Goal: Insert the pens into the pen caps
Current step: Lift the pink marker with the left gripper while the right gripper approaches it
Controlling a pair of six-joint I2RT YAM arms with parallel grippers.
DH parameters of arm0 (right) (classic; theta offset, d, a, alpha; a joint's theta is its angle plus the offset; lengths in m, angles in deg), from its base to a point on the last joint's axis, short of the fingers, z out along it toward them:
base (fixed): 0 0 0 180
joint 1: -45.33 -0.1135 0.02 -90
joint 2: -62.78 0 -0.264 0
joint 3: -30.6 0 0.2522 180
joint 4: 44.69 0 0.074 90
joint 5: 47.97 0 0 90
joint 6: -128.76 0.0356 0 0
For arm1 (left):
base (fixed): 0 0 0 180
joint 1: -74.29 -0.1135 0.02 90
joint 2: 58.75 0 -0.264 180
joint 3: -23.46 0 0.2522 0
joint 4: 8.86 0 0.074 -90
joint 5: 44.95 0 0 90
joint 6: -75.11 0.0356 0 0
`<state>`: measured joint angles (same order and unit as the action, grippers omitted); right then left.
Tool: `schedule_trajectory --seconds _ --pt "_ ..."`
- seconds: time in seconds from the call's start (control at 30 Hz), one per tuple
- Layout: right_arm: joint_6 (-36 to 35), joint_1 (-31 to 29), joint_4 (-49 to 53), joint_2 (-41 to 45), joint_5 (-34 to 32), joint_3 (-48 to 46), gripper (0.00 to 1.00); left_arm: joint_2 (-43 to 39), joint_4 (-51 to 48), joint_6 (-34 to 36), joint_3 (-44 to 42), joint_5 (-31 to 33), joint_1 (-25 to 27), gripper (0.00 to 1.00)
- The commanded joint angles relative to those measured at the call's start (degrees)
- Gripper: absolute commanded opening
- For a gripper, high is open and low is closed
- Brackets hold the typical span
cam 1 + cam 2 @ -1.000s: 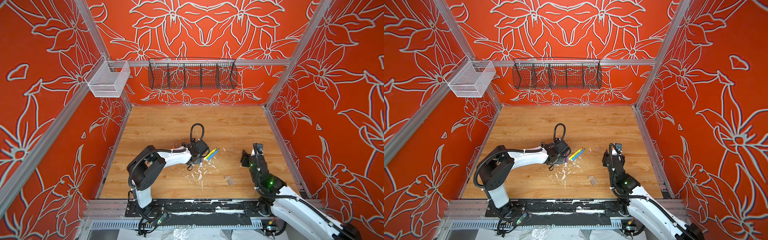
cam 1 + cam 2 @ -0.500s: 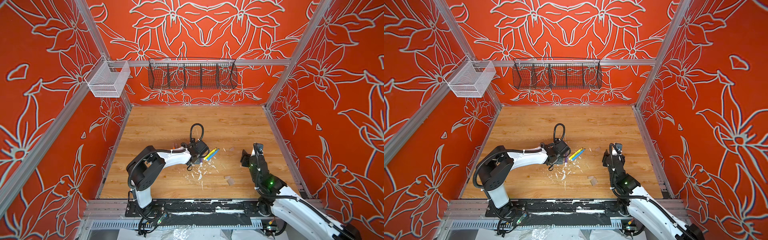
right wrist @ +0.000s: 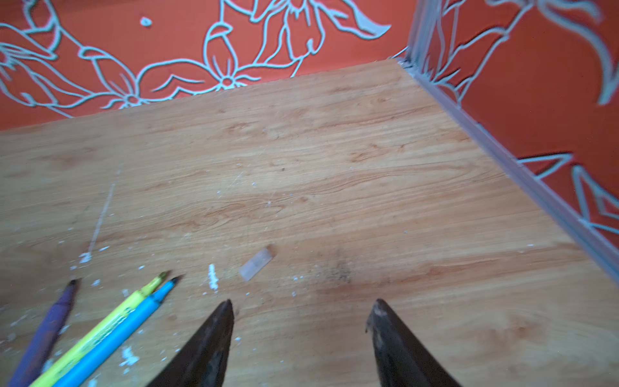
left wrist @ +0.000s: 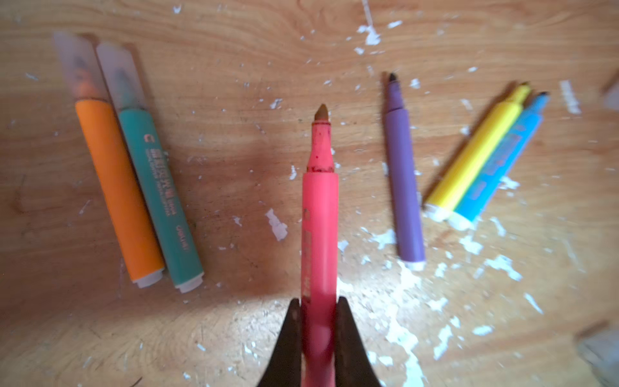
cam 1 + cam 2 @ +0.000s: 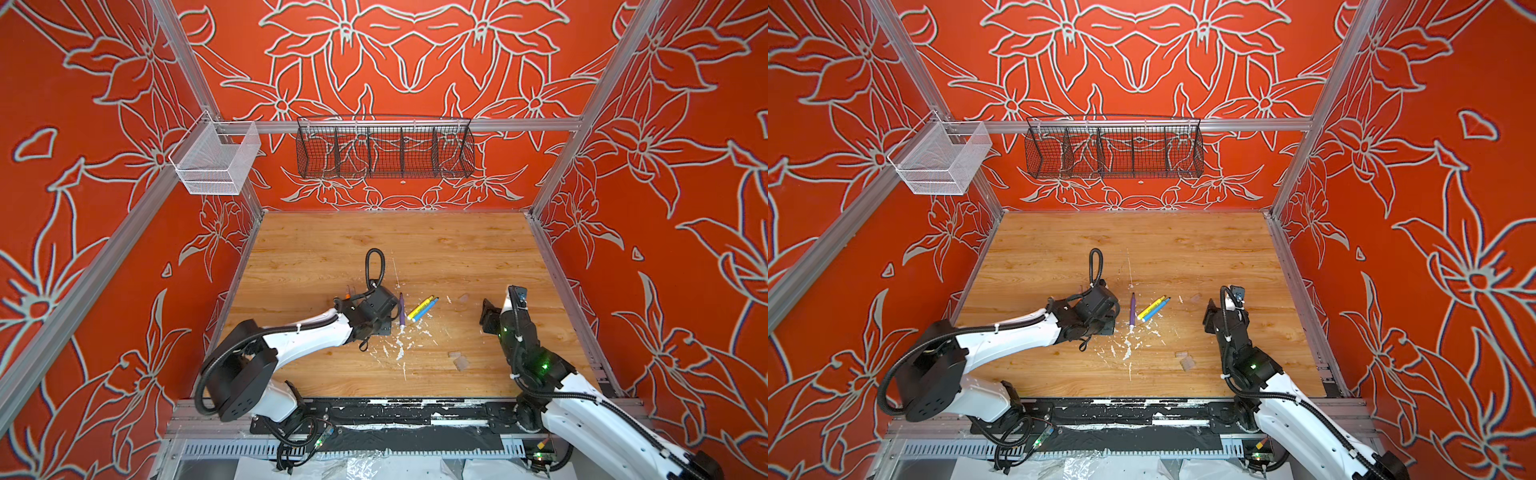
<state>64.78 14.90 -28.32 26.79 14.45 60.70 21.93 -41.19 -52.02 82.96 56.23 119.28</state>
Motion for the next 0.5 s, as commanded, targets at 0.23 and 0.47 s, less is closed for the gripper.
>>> schedule_trajectory --seconds 0.23,0.47 --pt "17.74 -11.21 -16.81 -12.96 24.6 5.66 0.66 -13.78 14.71 4.24 -9.22 -16.43 0.26 0.0" --pt "25.31 -20.81 -37.59 -24.89 28.65 6.51 0.66 -18.71 18.52 4.95 -12.2 -19.67 1.91 0.0"
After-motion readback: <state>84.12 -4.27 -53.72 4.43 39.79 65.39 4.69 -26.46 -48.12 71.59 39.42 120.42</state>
